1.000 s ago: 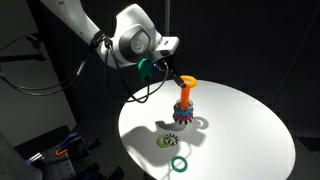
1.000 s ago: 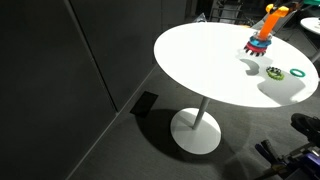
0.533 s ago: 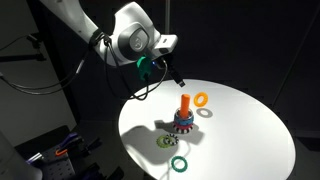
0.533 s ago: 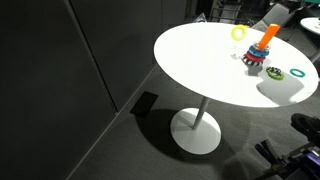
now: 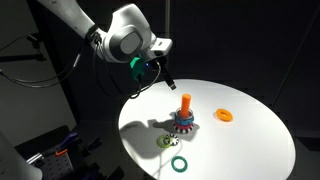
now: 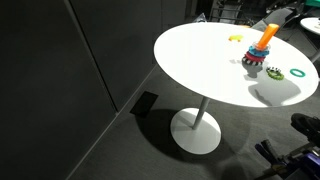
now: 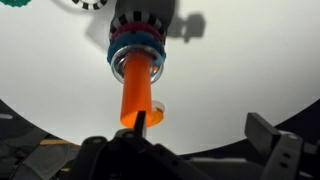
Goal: Take the orange ring off of the ring toss
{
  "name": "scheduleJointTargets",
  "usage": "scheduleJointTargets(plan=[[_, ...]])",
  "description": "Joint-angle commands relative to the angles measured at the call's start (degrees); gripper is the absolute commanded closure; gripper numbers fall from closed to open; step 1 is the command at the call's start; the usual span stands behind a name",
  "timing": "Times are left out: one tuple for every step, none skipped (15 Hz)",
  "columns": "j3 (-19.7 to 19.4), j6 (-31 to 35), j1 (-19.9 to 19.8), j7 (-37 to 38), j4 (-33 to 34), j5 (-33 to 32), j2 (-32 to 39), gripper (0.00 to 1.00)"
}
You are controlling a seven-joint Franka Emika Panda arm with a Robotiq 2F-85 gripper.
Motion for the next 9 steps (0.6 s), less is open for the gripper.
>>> scheduleJointTargets(plan=[[7.75,-7.77,-5.25,-13.27,-1.48,11.69,-4.69,0.0],[8.95,-10.17,-6.14,-16.69,-0.92,14.72,-5.12,0.0],[9.73,-12.43,-6.97,-19.42,-0.32,16.89,-5.48,0.0],[10.27,-14.79,-7.69,-21.93,0.15,18.52,-5.91,0.0],[10.59,-17.14,-8.38,-23.92,0.63,19.48,-6.3,0.0],[10.79,-19.74,-8.99,-25.95,1.18,20.17,-6.65,0.0],[10.91,-21.81,-9.55,-27.2,1.62,20.33,-6.91,0.0],[10.97,-24.02,-10.11,-28.19,2.11,20.08,-7.1,0.0],[10.99,-25.57,-10.59,-28.89,2.55,19.74,-7.15,0.0]])
